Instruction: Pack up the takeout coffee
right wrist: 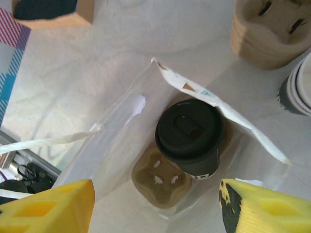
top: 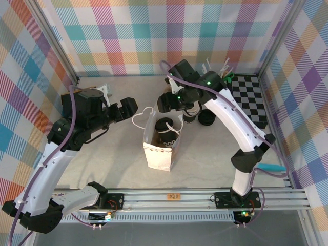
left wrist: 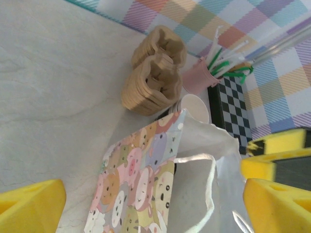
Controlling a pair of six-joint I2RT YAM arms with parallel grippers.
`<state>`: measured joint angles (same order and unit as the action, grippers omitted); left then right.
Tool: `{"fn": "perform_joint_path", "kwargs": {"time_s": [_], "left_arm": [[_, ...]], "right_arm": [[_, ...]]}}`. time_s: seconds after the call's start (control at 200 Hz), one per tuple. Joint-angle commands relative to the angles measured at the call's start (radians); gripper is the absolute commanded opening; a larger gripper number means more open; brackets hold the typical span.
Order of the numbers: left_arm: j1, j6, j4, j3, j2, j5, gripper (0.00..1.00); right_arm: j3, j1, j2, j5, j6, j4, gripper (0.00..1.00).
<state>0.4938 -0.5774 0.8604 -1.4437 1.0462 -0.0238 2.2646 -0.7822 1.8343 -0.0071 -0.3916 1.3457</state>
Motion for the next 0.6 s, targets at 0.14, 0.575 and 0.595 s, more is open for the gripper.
{"fn": "perform_joint_path", "kwargs": {"time_s": [0.14,0.575,0.595], "left_arm": [[-0.009,0.039,-0.042,0.032,0.009,-0.106,0.90],[-0.008,0.042,-0.070,0.069,0.028,-0.178,0.68],[-0.009,0.040,-0.073,0.072,0.030,-0.181,0.68]], "right_arm": [[0.018,-0.031,0.057,-0.075,0.057,0.091,0.68],[-0.076,-0.033,0.085,0.026,-0.004,0.080,0.52],[-0.077,-0.033,0.087,0.027,-0.010,0.076,0.51]]}}
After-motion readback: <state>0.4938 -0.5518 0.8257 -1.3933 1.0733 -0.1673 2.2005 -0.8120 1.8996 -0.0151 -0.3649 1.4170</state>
